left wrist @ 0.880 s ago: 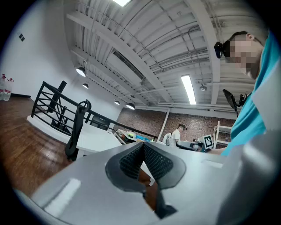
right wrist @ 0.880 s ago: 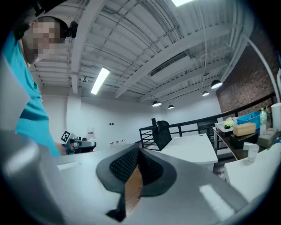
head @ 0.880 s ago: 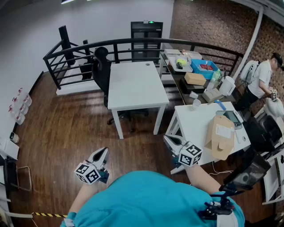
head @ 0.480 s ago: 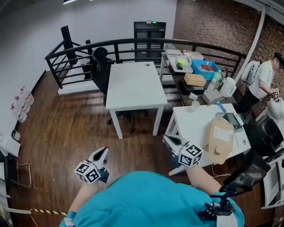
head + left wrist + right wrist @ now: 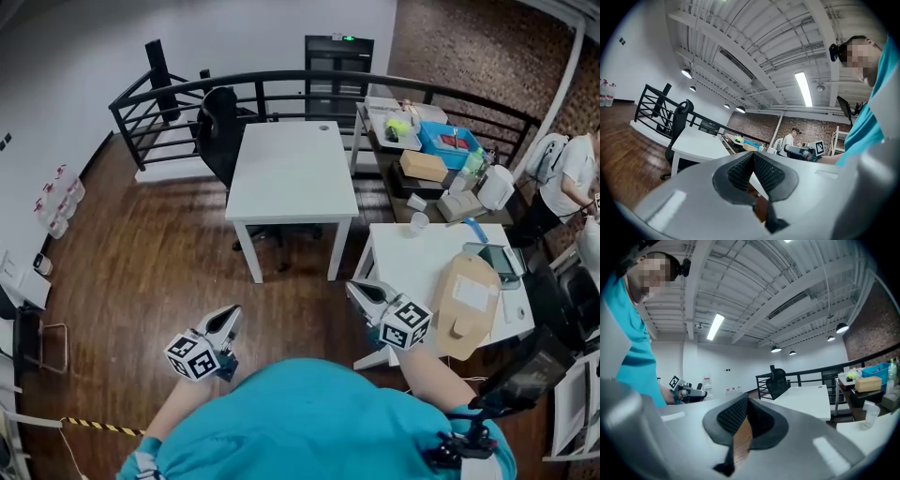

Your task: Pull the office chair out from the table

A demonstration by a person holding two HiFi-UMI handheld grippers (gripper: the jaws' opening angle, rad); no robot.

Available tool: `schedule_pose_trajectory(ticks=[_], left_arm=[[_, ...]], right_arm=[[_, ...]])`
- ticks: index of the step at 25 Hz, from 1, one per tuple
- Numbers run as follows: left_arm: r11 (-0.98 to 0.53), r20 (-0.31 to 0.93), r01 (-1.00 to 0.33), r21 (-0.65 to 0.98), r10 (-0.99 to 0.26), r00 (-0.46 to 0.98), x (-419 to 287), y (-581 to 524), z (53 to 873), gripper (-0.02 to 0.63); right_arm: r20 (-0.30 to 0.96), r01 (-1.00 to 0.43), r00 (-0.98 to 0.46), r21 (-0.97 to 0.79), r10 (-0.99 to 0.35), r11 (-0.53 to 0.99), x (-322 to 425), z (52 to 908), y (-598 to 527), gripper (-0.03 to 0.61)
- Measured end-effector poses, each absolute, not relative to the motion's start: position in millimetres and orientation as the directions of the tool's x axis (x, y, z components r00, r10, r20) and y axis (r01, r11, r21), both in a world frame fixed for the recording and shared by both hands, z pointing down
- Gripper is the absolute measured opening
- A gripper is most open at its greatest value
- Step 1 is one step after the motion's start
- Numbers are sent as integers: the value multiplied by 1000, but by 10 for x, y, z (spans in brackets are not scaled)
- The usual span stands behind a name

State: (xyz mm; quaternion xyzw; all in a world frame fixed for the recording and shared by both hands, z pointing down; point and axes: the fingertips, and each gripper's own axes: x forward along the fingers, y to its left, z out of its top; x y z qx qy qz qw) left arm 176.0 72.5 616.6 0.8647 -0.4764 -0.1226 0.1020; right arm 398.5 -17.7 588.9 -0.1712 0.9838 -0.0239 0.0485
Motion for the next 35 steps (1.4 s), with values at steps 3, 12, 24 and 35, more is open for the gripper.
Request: schedule_pose_trajectory(ticks=[3, 12, 24, 35], left_arm=[[-504, -89, -803, 317, -859, 504, 1741, 652, 6201, 20], [-530, -112, -776, 342, -843, 526, 935, 185, 6229, 20], [-631, -104, -703, 328, -764, 637, -491, -723, 6312, 20], [-591, -107, -741, 318, -799, 592, -474, -1816, 6326, 20]], right_arm=[[-84, -326, -939, -83, -333, 942, 3961, 5931, -256, -3], [-64, -370, -925, -84, -375, 925, 3248, 5879, -679, -3], [-56, -473, -876, -86, -478, 877, 1861, 5775, -1234, -3], [-58, -439, -894, -89, -445, 894, 1929, 6013, -2401, -3]])
